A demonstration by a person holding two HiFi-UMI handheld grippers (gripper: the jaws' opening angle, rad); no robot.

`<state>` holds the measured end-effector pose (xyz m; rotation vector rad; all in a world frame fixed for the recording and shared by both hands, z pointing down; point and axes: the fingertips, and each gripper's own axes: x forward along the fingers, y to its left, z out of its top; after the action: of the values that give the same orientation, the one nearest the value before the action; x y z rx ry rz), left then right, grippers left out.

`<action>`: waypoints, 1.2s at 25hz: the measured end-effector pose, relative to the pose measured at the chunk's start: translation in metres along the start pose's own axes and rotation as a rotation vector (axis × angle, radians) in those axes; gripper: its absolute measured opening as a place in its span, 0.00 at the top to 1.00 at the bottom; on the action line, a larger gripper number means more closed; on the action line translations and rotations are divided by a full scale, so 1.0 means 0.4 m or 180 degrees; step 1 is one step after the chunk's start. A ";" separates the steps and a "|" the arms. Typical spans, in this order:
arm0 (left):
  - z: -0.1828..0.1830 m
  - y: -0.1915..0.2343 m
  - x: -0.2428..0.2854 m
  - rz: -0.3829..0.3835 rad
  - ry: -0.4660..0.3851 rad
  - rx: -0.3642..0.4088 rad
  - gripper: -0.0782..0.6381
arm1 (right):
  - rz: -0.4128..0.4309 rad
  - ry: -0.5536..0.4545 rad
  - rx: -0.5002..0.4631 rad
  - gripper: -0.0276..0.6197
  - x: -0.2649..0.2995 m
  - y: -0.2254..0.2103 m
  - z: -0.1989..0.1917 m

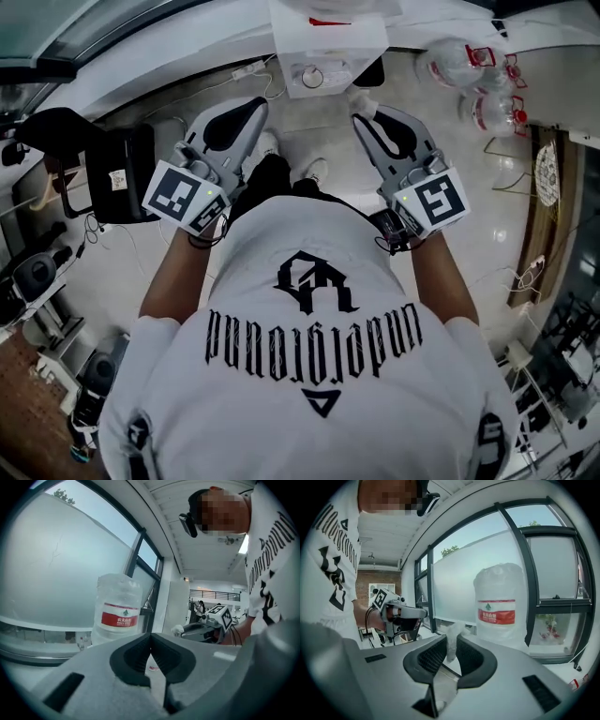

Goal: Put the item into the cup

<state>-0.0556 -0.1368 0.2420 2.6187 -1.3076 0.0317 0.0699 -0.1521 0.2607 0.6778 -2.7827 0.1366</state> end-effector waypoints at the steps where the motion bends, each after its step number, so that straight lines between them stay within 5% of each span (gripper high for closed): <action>1: -0.006 0.011 0.007 0.0032 0.0014 -0.0008 0.87 | 0.0011 0.0010 0.0022 0.86 0.010 -0.007 -0.006; 11: -0.065 0.079 0.065 0.0074 0.0115 0.0023 0.87 | -0.0085 0.0205 0.0186 0.86 0.110 -0.100 -0.105; 30: -0.330 0.202 0.160 -0.0007 0.0519 -0.0023 0.87 | 0.0038 0.0663 0.0462 0.86 0.289 -0.163 -0.388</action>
<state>-0.0709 -0.2082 0.3928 2.5503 -1.2469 0.2342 0.0388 -0.2365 0.4440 0.6411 -2.5951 0.3916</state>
